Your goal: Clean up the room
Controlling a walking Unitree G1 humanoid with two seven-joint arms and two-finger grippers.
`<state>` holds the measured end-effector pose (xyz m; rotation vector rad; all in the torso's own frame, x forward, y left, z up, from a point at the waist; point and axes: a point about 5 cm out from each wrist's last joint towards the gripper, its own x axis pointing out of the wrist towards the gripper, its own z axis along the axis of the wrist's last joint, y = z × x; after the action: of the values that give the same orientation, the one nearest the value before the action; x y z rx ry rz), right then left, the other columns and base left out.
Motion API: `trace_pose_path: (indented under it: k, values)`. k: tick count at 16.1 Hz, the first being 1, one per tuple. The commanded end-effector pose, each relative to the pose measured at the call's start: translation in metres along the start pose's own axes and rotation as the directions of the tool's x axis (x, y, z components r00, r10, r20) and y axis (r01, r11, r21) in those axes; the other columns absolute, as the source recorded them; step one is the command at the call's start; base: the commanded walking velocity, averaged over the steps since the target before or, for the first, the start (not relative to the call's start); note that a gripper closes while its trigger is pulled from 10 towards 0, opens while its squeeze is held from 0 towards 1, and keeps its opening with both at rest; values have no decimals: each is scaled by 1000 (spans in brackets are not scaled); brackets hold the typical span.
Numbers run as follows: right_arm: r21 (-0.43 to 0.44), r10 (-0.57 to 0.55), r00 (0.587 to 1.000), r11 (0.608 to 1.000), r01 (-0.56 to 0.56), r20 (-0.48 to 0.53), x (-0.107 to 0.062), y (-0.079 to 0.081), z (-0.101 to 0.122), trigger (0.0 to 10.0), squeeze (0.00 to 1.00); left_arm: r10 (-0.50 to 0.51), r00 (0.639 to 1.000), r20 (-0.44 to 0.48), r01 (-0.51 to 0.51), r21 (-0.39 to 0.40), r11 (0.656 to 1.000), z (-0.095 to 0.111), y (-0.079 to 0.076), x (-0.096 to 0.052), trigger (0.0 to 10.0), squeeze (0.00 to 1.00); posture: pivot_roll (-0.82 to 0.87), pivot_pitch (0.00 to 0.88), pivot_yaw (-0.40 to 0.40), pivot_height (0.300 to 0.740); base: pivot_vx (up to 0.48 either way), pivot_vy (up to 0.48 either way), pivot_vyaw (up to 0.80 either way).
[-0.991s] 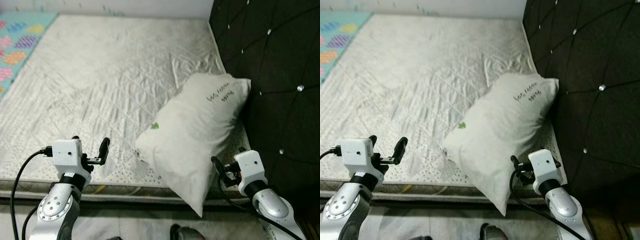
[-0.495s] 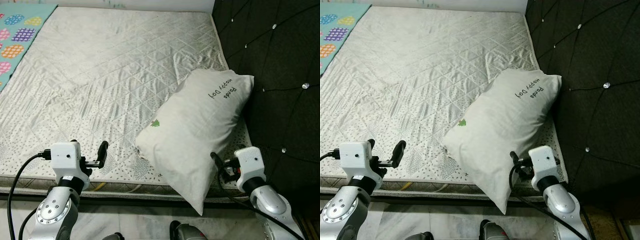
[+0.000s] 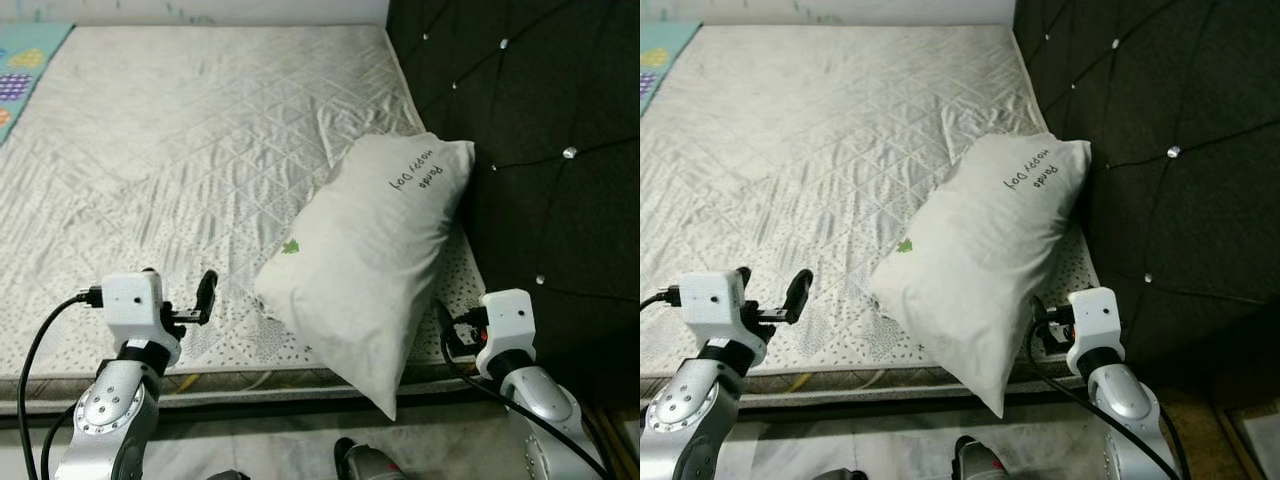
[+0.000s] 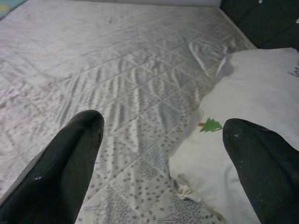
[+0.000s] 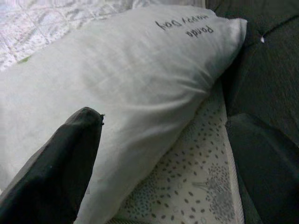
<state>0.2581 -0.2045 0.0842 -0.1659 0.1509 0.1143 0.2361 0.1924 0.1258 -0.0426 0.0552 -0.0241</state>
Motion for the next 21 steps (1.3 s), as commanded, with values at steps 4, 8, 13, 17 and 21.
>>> trace_pose_path:
  k: [4,8,13,17,21]
  values:
    - [4,-9,1000,1000,9,0,3,1,-2,10000,0,18,1000,-24,-18,2,1000,-4,4,2,10000,0,-97,165,24,740,0,0,0]
    - [12,-16,1000,1000,15,10,4,1,-2,10000,0,12,1000,-19,-13,-1,1000,-4,3,3,10000,0,-99,159,29,740,0,0,0]
    - [13,-12,1000,1000,12,16,5,2,-1,10000,0,14,1000,-16,-14,0,1000,-3,3,5,10000,0,-97,160,30,740,0,0,0]
    - [17,-8,1000,1000,8,16,6,2,-2,10000,0,13,1000,-20,-13,-6,1000,-4,2,5,10000,0,-97,163,32,740,0,0,0]
    - [14,8,1000,1000,-9,18,6,6,-2,10000,0,-22,999,-32,21,-23,1000,-6,-7,3,10000,0,-97,164,33,705,0,0,0]
